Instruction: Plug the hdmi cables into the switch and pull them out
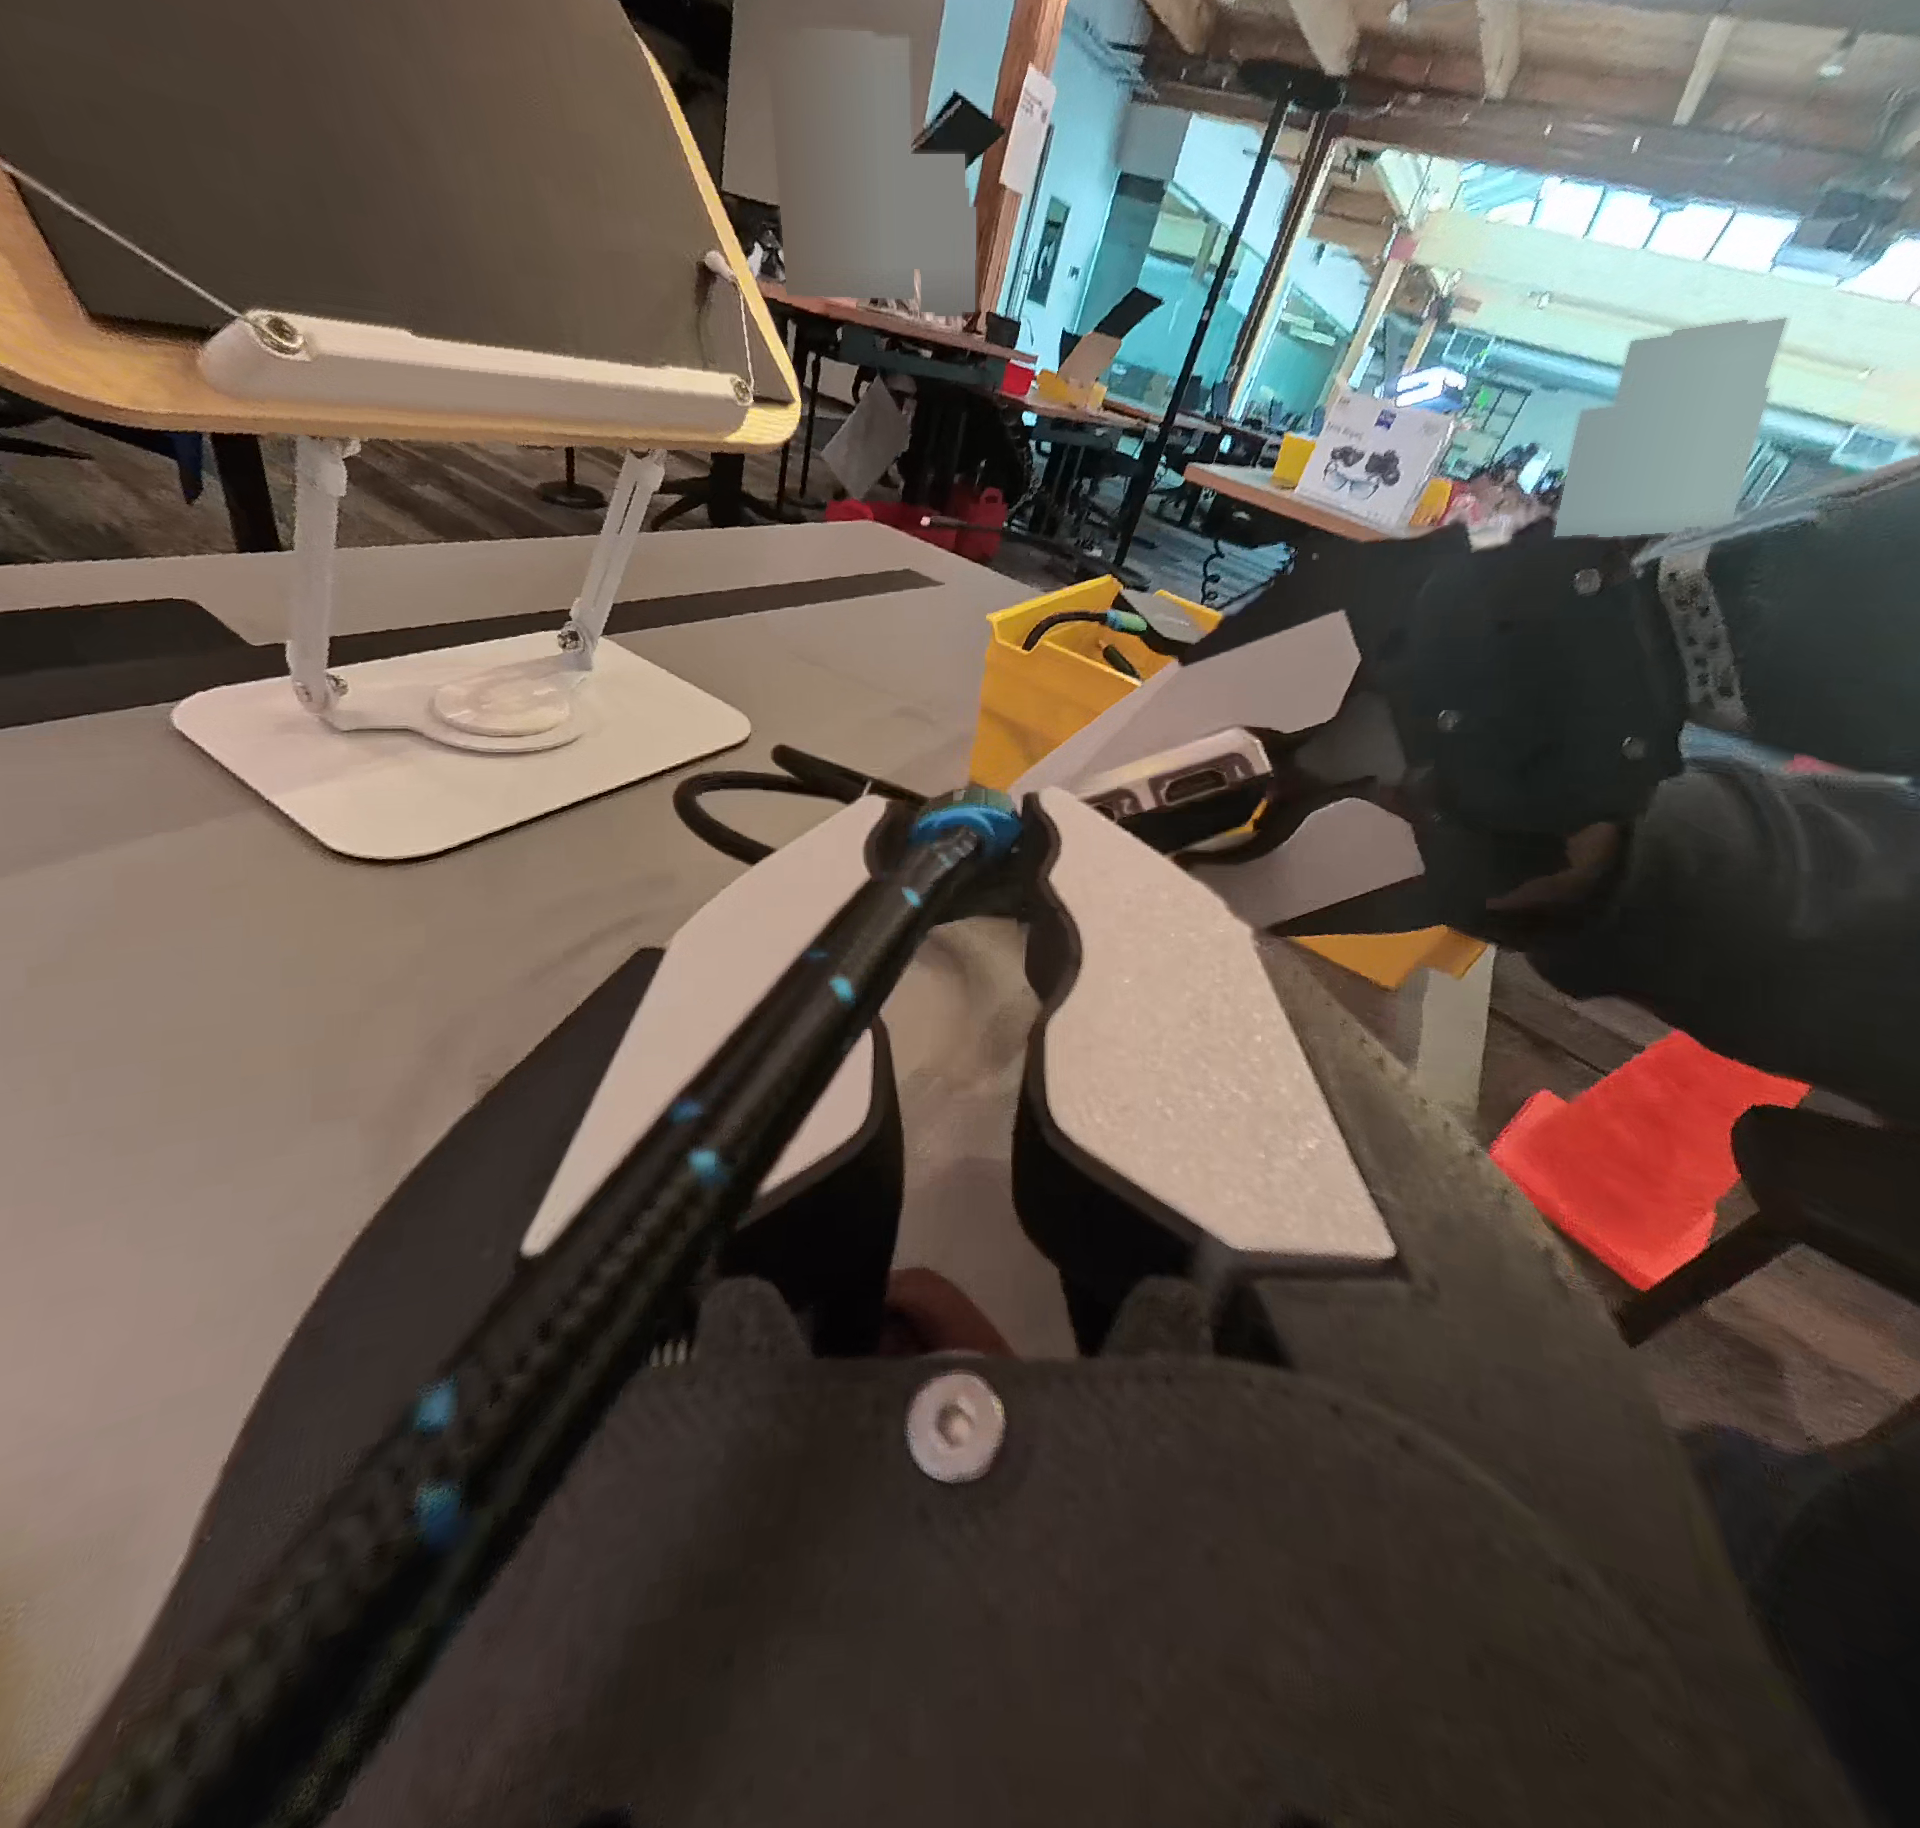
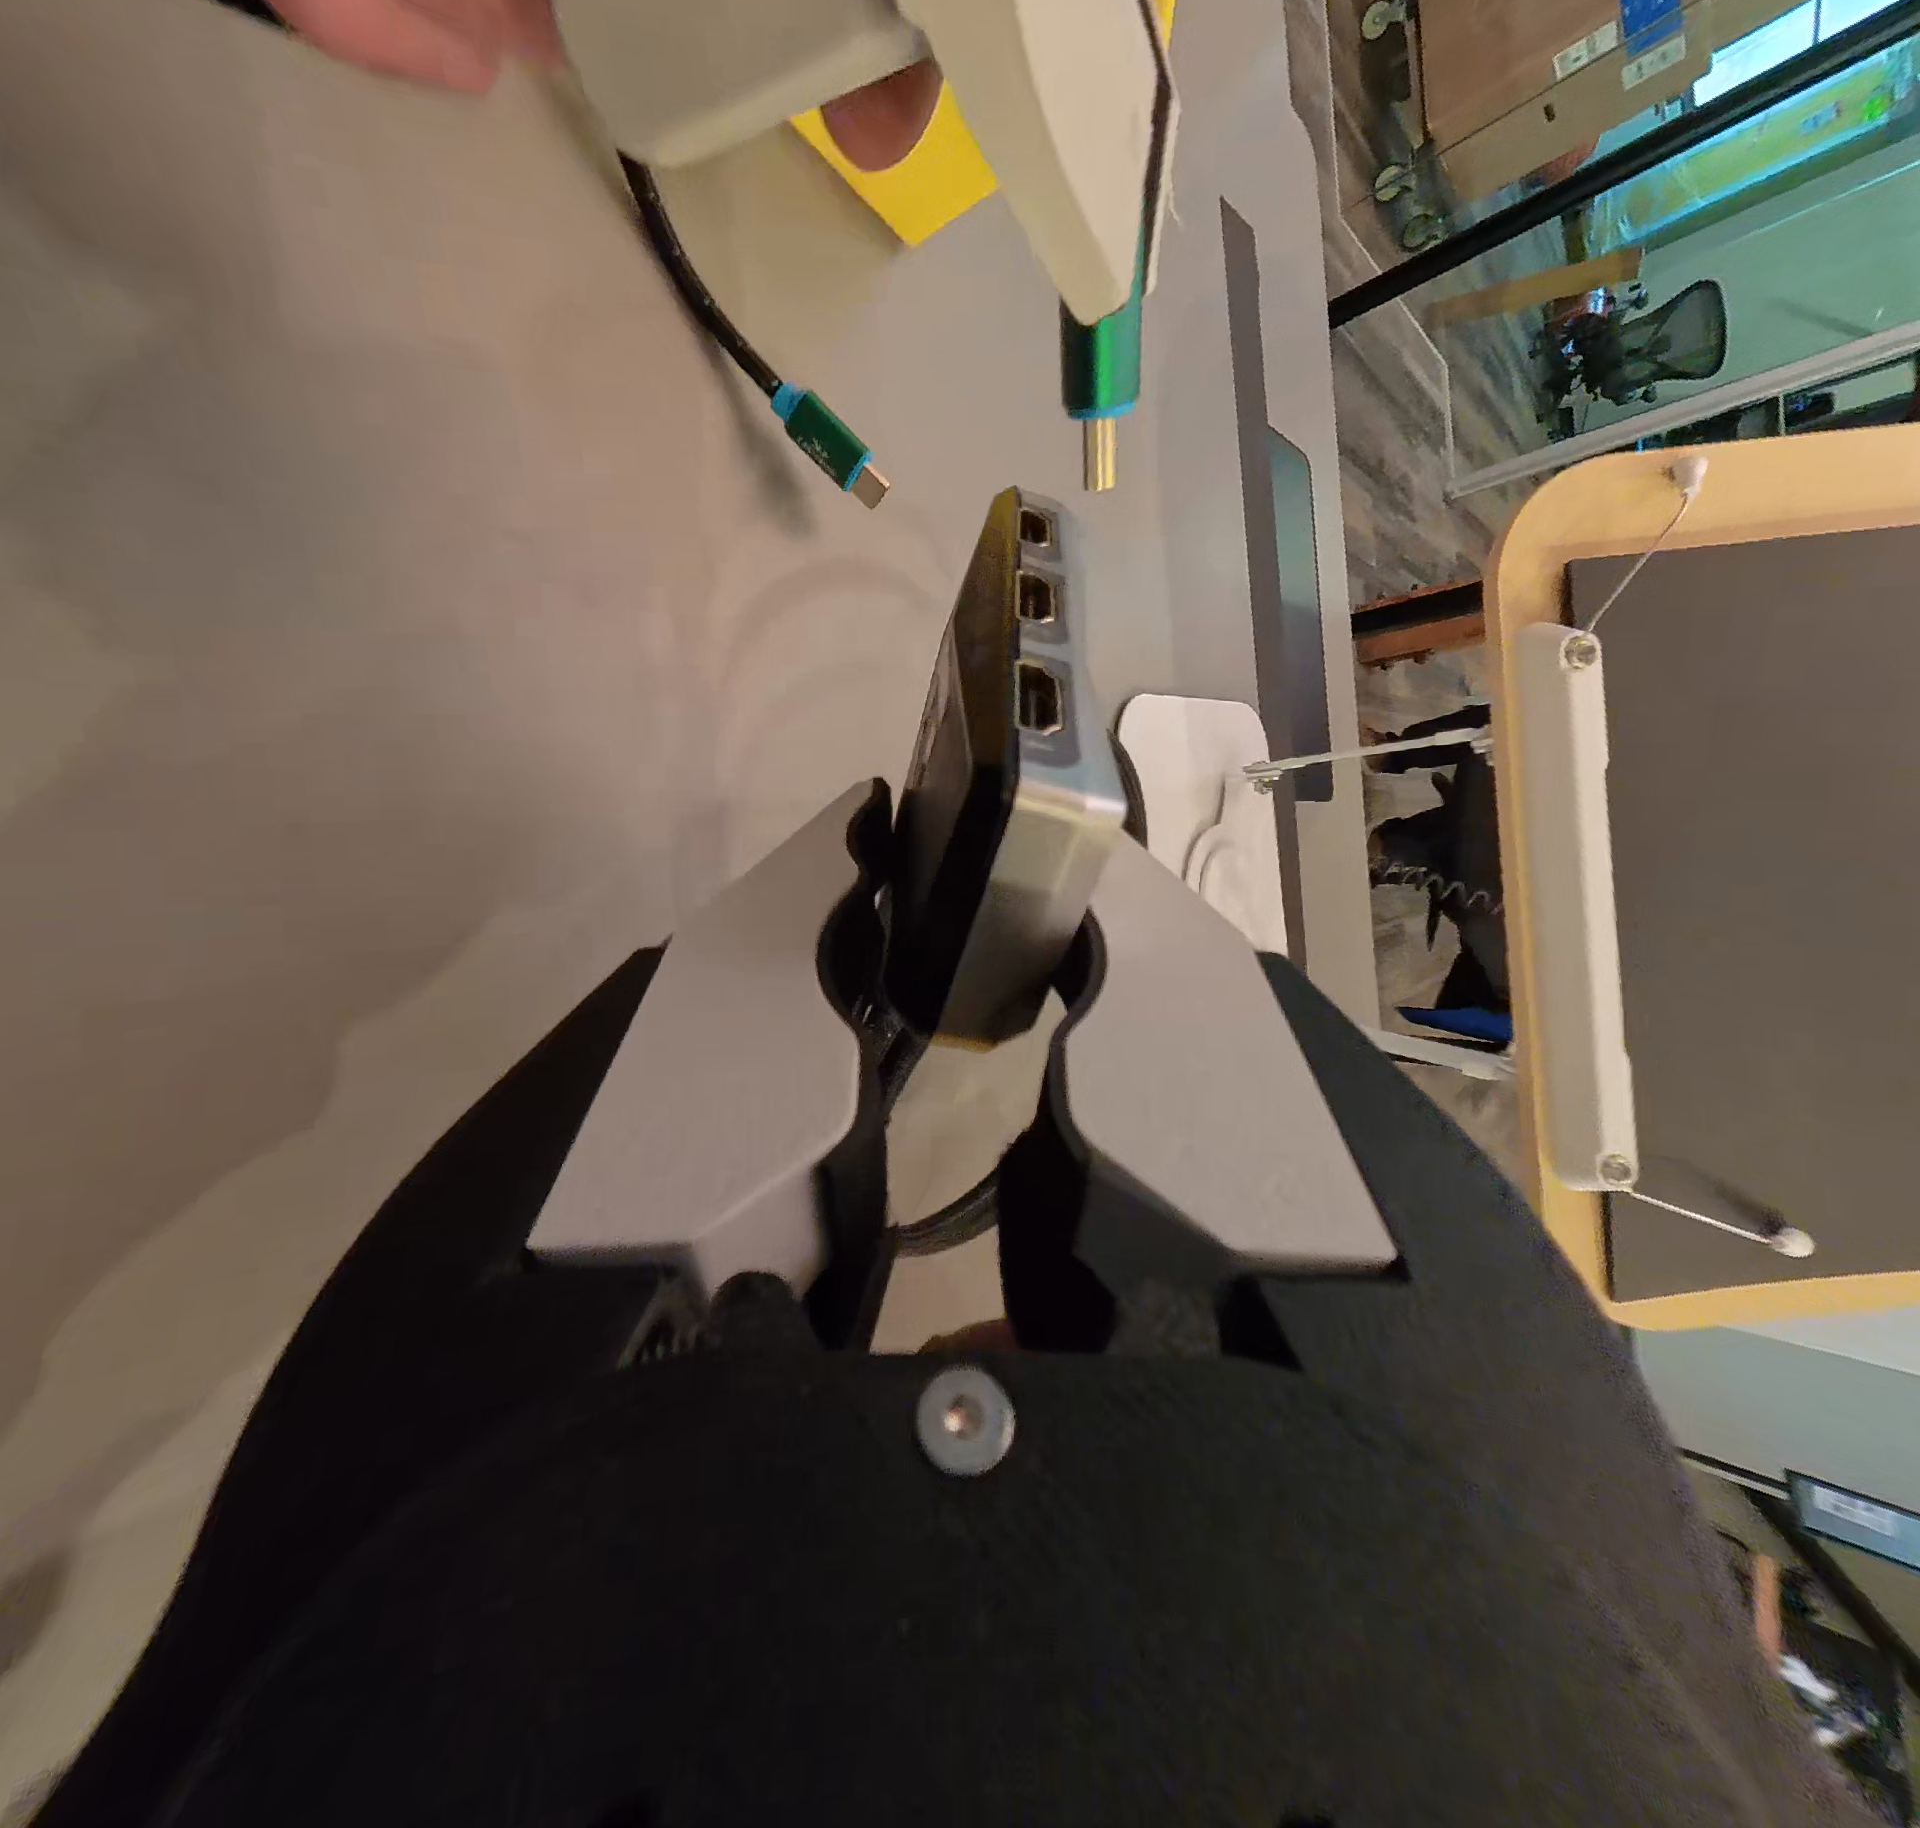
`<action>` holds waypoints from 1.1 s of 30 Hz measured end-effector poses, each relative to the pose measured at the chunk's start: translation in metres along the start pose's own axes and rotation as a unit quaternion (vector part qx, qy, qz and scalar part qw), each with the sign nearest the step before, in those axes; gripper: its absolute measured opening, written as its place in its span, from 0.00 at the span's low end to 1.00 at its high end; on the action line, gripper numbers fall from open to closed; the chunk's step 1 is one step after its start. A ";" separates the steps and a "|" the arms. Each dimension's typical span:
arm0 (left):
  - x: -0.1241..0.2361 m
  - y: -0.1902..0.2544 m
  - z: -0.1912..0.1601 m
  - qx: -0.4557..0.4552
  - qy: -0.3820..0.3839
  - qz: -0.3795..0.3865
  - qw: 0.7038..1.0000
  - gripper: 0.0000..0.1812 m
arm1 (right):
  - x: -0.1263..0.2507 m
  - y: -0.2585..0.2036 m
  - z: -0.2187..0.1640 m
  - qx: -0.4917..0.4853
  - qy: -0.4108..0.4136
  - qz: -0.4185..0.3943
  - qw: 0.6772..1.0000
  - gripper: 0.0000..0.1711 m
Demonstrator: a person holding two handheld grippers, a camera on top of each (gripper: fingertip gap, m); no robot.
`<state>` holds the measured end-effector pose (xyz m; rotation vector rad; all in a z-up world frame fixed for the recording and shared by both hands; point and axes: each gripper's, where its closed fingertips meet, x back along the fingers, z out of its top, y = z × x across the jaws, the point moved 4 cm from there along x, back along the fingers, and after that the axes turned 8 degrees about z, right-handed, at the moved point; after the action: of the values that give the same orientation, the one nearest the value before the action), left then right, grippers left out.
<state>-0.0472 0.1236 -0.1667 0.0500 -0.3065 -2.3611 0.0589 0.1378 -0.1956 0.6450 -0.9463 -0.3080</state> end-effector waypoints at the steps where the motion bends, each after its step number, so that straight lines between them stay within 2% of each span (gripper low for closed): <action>1: 0.000 0.001 -0.002 -0.012 -0.011 -0.001 1.000 0.11 | 0.001 0.001 0.000 0.008 -0.005 -0.004 1.000 0.14; 10: -0.004 -0.001 -0.019 -0.030 -0.051 0.009 0.998 0.11 | 0.003 0.001 -0.005 0.053 -0.048 -0.021 0.997 0.13; 21: -0.005 0.001 -0.022 -0.021 -0.051 0.019 0.998 0.11 | -0.001 -0.003 -0.005 0.059 -0.074 -0.034 0.995 0.12; 33: -0.008 0.003 -0.019 0.035 -0.023 0.013 0.999 0.11 | 0.005 0.000 -0.001 0.073 -0.076 -0.070 0.992 0.12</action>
<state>-0.0368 0.1229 -0.1843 0.0261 -0.4100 -2.3288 0.0622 0.1351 -0.1929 0.8323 -1.0784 -0.4200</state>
